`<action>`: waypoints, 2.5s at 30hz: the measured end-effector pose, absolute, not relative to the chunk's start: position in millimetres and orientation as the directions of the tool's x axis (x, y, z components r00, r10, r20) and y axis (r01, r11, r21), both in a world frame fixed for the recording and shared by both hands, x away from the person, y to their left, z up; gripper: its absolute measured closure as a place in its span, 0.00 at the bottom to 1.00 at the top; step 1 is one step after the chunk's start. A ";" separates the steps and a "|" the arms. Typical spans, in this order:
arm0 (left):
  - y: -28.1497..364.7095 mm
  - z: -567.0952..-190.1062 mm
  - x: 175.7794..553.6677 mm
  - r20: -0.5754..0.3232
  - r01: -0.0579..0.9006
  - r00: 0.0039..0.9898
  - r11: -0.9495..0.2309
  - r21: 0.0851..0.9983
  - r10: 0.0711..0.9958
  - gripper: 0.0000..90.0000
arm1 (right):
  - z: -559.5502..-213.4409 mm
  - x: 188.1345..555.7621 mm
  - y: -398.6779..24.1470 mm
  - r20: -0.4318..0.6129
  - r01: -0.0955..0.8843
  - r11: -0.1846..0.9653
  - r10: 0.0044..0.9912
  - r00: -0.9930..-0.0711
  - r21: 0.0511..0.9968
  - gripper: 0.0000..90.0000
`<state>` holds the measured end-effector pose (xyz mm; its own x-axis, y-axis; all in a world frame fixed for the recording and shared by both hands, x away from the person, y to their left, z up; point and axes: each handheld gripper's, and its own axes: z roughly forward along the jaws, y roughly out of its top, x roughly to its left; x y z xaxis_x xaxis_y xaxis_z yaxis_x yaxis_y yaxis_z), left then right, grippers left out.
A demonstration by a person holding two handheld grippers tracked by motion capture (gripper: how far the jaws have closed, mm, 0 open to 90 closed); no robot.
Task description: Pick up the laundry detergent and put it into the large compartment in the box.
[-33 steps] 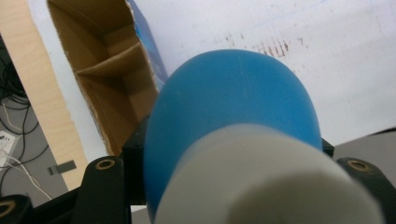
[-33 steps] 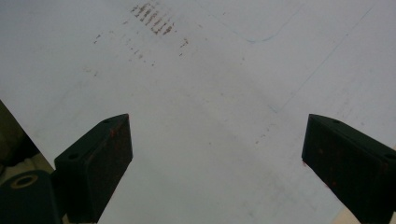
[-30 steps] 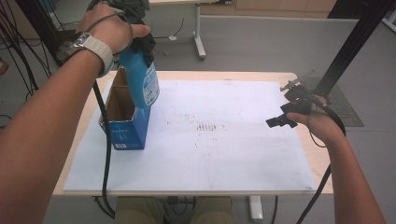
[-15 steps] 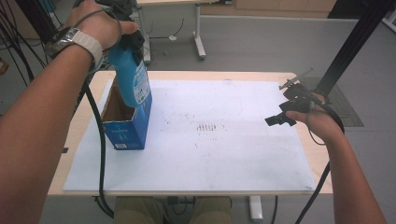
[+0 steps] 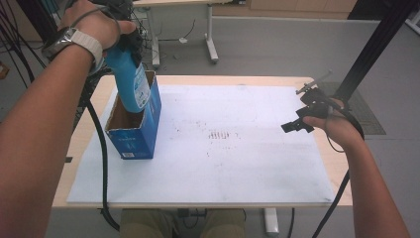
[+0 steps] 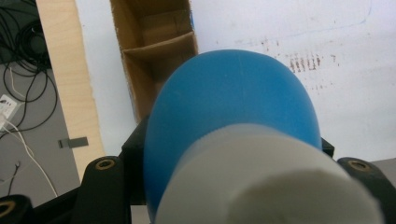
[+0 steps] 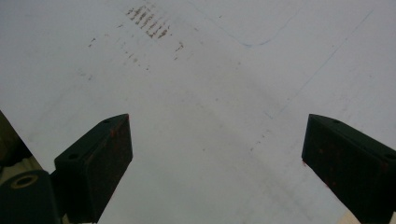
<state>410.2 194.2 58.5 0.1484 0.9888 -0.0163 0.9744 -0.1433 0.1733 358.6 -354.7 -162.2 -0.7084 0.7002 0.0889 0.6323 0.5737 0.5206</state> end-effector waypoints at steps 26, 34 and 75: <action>214.1 39.5 420.8 -0.011 0.981 0.096 -0.093 0.168 0.995 0.43 | -166.2 361.9 -355.3 0.097 0.646 0.569 0.707 -0.700 0.509 0.10; 219.3 29.3 423.8 -0.013 0.983 0.083 -0.079 0.167 0.996 0.43 | -167.9 363.3 -354.8 0.100 0.646 0.571 0.705 -0.702 0.507 0.10; 224.8 -21.1 435.6 -0.005 0.988 0.050 -0.049 0.149 0.999 0.43 | -175.5 364.5 -355.4 0.111 0.658 0.564 0.711 -0.694 0.499 0.10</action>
